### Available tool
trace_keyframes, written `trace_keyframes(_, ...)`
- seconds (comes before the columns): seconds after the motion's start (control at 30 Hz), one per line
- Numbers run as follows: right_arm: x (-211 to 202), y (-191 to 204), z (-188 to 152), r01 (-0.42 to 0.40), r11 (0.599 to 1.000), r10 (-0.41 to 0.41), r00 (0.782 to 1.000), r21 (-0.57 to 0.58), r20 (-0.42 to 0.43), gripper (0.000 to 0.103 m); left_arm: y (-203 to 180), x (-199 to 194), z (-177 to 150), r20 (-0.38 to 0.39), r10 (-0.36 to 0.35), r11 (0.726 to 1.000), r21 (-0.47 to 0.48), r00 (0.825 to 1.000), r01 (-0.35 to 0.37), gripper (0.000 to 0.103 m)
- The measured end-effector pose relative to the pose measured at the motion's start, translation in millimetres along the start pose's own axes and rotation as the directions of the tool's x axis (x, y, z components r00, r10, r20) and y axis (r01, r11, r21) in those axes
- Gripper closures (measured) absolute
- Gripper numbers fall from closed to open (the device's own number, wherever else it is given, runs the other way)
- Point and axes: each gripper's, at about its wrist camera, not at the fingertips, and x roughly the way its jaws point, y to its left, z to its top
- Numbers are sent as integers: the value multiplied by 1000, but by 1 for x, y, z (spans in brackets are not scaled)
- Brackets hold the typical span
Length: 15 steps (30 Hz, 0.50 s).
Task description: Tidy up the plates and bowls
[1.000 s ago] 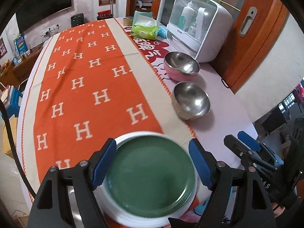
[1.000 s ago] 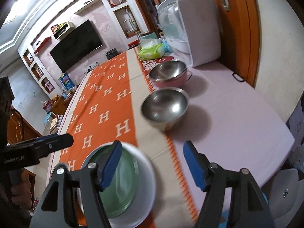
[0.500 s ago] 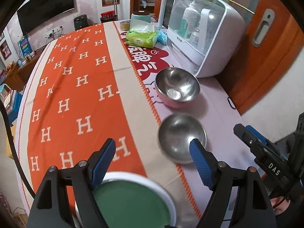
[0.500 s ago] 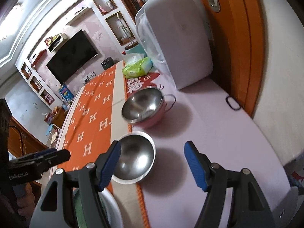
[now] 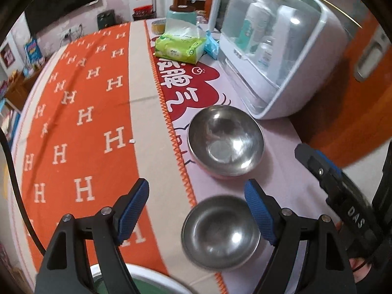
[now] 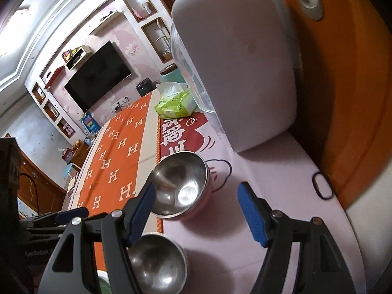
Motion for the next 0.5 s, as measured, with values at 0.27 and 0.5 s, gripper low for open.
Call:
trace_keyframes(0.27,38,-8,4,-20,1000,20,997,-9,-70,34,15,40,24,-25,-16,993,-121,1000,13,24)
trace_keyframes(0.5,64,-13,-1,-36,999,37,989,13,-146,34,17,72,31,-83,-34,989,-149,996,22,24)
